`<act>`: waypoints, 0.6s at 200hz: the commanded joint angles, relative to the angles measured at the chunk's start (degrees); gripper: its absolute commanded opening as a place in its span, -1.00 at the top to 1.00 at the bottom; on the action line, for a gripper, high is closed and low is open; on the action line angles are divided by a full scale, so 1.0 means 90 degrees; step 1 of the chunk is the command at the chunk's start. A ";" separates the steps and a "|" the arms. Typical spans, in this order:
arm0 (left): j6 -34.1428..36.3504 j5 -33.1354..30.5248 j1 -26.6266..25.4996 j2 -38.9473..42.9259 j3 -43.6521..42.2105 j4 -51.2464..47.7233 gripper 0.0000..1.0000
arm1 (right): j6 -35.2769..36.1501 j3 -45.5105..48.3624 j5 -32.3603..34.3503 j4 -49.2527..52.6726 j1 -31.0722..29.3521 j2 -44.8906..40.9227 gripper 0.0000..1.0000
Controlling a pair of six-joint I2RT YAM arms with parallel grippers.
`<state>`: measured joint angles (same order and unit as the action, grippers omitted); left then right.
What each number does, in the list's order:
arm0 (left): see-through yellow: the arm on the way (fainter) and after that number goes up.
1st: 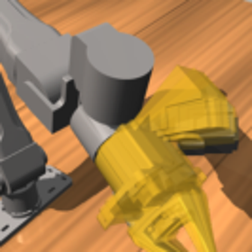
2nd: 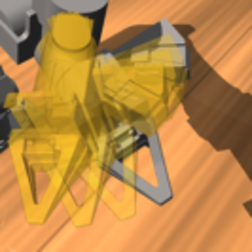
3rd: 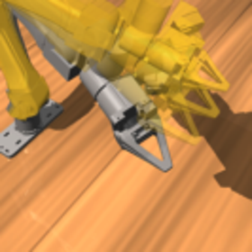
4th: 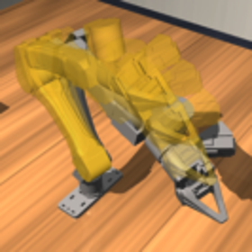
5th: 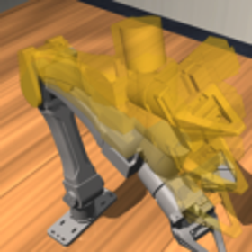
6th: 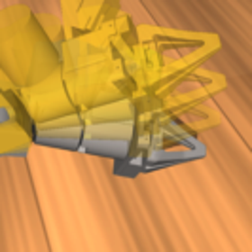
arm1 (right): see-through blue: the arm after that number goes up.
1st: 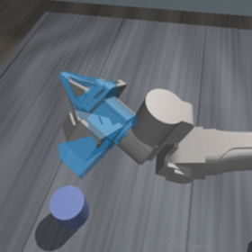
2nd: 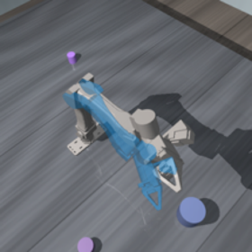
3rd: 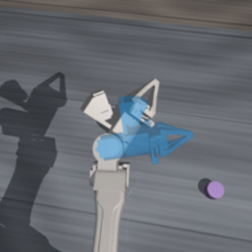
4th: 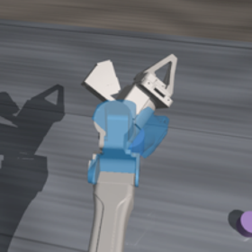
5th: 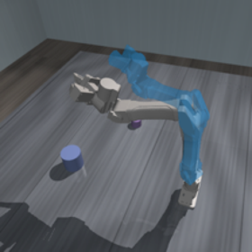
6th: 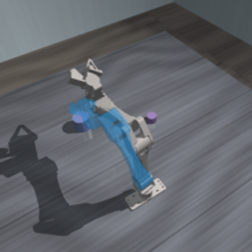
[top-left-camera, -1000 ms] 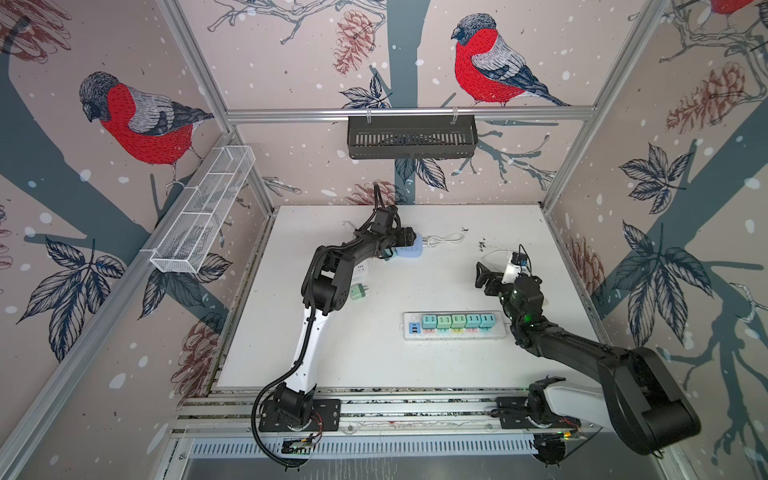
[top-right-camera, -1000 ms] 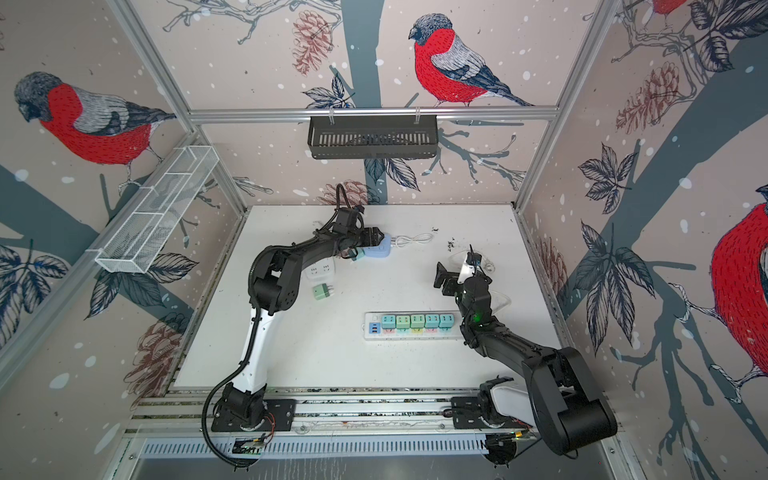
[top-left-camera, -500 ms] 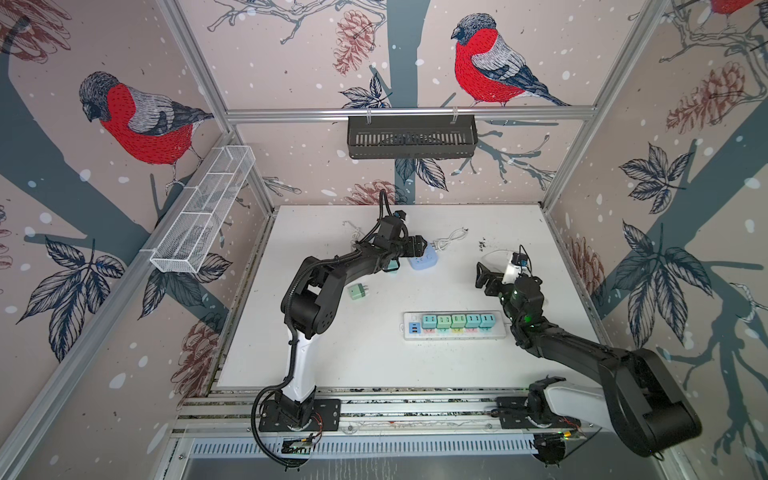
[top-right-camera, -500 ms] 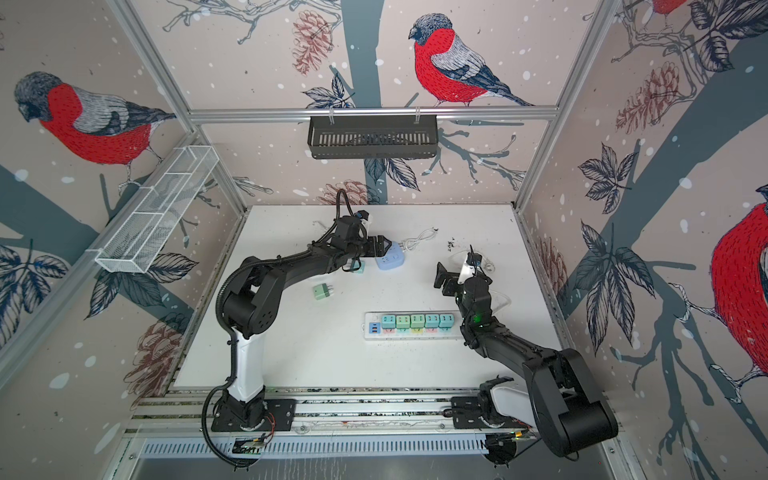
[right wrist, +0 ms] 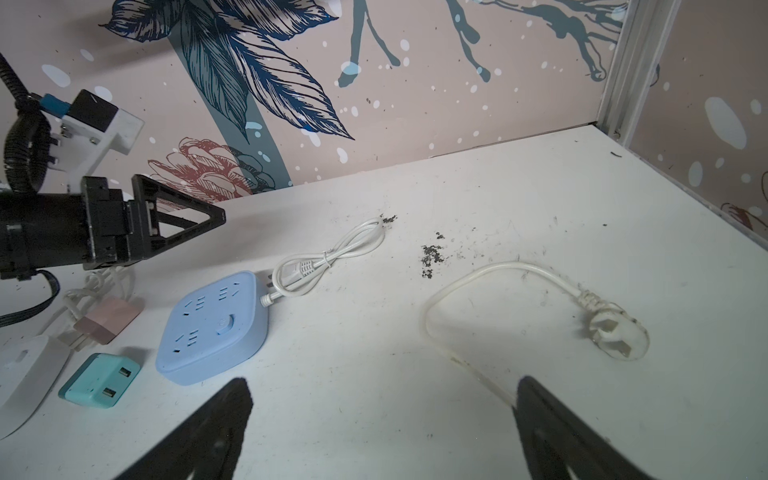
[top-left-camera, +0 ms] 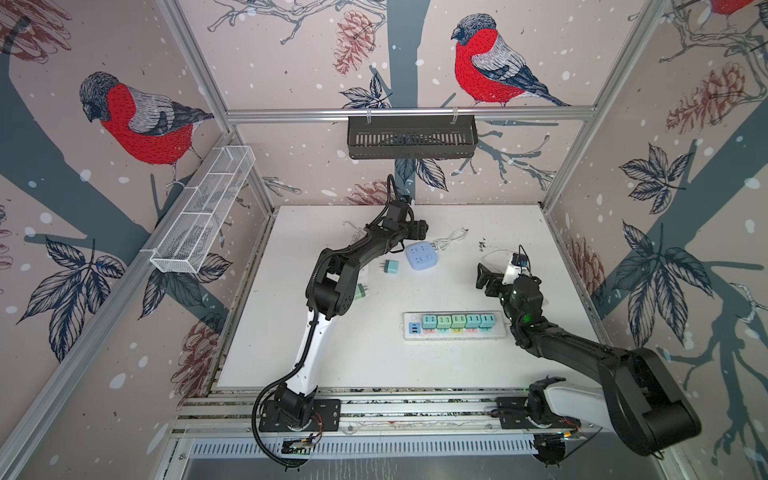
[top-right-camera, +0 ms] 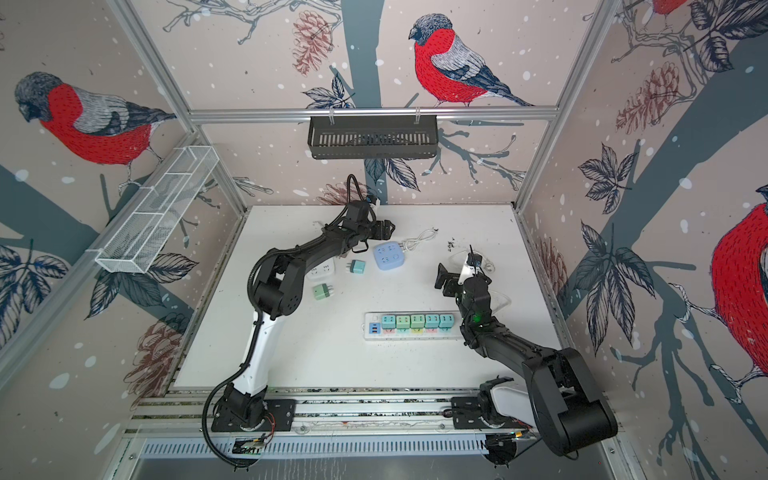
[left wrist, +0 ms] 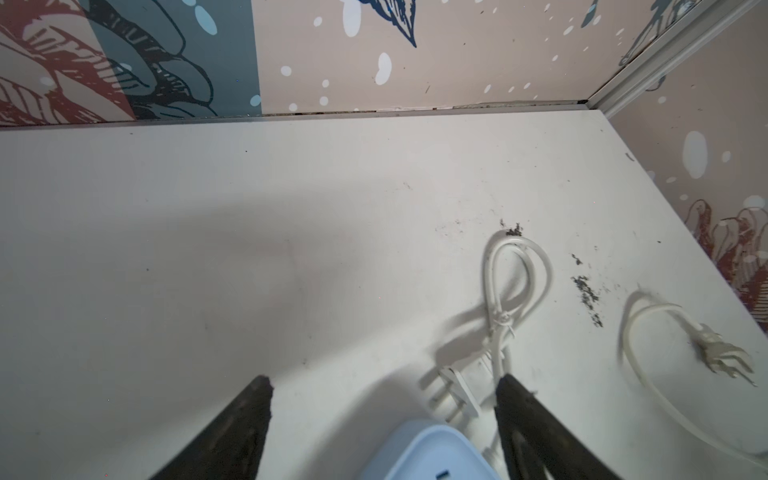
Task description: Insert the plug
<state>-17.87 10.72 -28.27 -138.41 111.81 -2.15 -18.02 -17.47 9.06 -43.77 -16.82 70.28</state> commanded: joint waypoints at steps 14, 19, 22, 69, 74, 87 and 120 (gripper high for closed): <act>0.0264 0.0370 0.0012 -0.0295 0.0314 -0.0345 -0.68 | -0.0038 -0.0114 0.0013 -0.0045 -0.0004 0.0096 -0.99; 0.0266 0.0440 0.0016 -0.0305 0.0283 -0.0307 -0.68 | -0.0033 -0.0128 0.0002 -0.0038 -0.0006 0.0110 -0.99; 0.0267 0.0485 0.0008 -0.0313 0.0269 -0.0283 -0.68 | -0.0029 -0.0137 0.0000 -0.0034 -0.0003 0.0111 -0.99; 0.0290 0.1192 0.0033 -0.0350 0.0016 -0.0204 -0.56 | -0.0053 -0.0039 0.0009 -0.0068 -0.0011 0.0006 -0.99; 0.0287 0.1250 0.0027 -0.0310 -0.0070 -0.0168 -0.54 | -0.0057 -0.0029 0.0016 -0.0074 -0.0013 -0.0013 -0.99; 0.0256 0.1387 0.0032 -0.0150 -0.0391 0.0015 -0.51 | -0.0059 -0.0012 0.0027 -0.0085 -0.0016 -0.0033 -0.99; 0.0123 0.1838 0.0018 0.0527 -0.1697 0.0895 -0.47 | -0.0081 -0.0021 0.0022 -0.0007 -0.0016 -0.0045 -0.99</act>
<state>-16.14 22.26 -27.97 -137.45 102.28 -1.15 -18.04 -17.67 9.02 -43.42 -16.82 70.15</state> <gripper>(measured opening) 0.737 0.995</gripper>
